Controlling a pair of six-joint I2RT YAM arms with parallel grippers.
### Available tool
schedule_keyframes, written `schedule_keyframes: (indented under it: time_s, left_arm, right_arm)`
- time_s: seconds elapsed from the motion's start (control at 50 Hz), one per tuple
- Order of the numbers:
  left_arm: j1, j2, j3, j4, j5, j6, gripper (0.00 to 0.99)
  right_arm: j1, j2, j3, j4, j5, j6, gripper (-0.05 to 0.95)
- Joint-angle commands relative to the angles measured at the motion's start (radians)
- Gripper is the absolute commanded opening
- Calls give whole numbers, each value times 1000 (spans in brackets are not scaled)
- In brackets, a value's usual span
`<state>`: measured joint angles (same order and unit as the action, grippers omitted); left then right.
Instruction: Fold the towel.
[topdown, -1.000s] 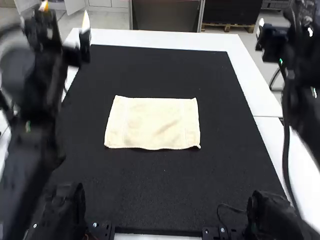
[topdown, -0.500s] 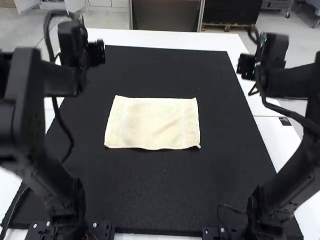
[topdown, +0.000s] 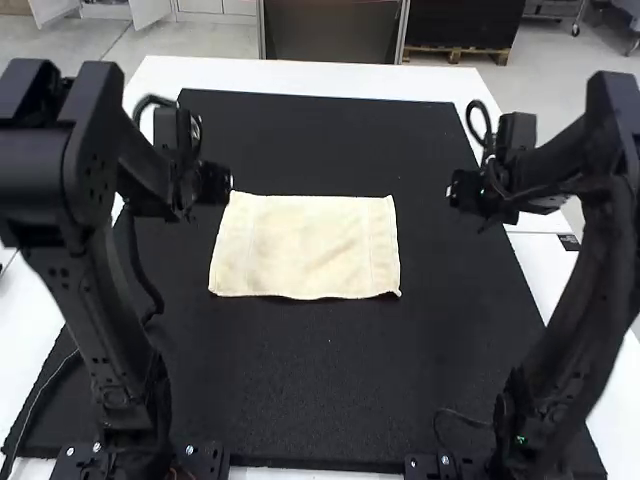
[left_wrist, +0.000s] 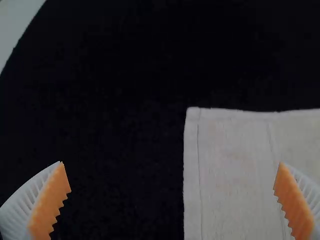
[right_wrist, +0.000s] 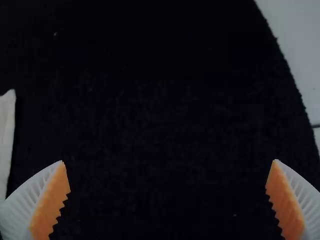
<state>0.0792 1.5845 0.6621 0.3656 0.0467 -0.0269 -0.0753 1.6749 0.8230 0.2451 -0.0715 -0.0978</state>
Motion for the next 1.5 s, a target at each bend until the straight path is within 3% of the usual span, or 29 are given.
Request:
schedule_keyframes:
  time_s: [0.0, 0.06, 0.26, 0.54, 1.04, 1.48]
  left_arm:
    - [19, 25, 56, -17, 133, 25, 959]
    - [36, 43, 71, -33, 173, 24, 959]
    - [82, 114, 123, -44, 188, 45, 957]
    - [83, 200, 169, -48, 211, 117, 959]
    - [94, 341, 203, 19, 234, 150, 957]
    - [91, 428, 315, 16, 249, 150, 957]
  right_arm:
    - [20, -4, 64, -10, -120, -3, 908]
    - [20, 0, 76, -20, -183, 3, 907]
    - [63, 43, 103, -18, -229, 32, 907]
    - [118, 151, 157, -9, -246, 66, 907]
    - [190, 329, 238, 51, -255, 86, 910]
    - [241, 433, 298, 112, -246, 121, 908]
